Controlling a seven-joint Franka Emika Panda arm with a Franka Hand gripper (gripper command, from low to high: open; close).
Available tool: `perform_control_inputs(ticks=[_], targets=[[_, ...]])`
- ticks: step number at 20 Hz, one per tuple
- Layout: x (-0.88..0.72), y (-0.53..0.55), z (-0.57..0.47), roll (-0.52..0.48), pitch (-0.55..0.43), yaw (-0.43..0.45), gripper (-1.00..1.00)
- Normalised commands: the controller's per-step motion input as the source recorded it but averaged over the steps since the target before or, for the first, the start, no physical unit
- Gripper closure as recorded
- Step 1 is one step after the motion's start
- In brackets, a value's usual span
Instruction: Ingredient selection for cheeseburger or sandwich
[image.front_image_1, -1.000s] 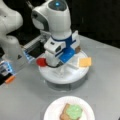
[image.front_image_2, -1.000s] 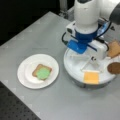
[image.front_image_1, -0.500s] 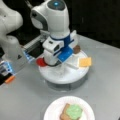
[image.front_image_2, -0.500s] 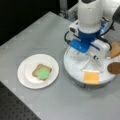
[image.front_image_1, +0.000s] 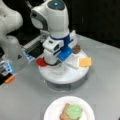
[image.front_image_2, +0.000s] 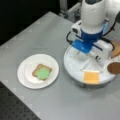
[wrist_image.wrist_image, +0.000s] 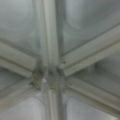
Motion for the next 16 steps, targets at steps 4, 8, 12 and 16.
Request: perform_control_inputs(ticks=[4, 8, 12, 16], targets=[[-0.24, 0.06, -0.19, -0.100, -0.228, 0.087, -1.00], [-0.24, 0.06, -0.17, -0.090, -0.217, 0.095, -1.00], [-0.24, 0.06, -0.16, -0.082, -0.225, 0.103, -1.00], [-0.23, 0.09, -0.19, -0.049, -0.234, 0.084, -1.00]])
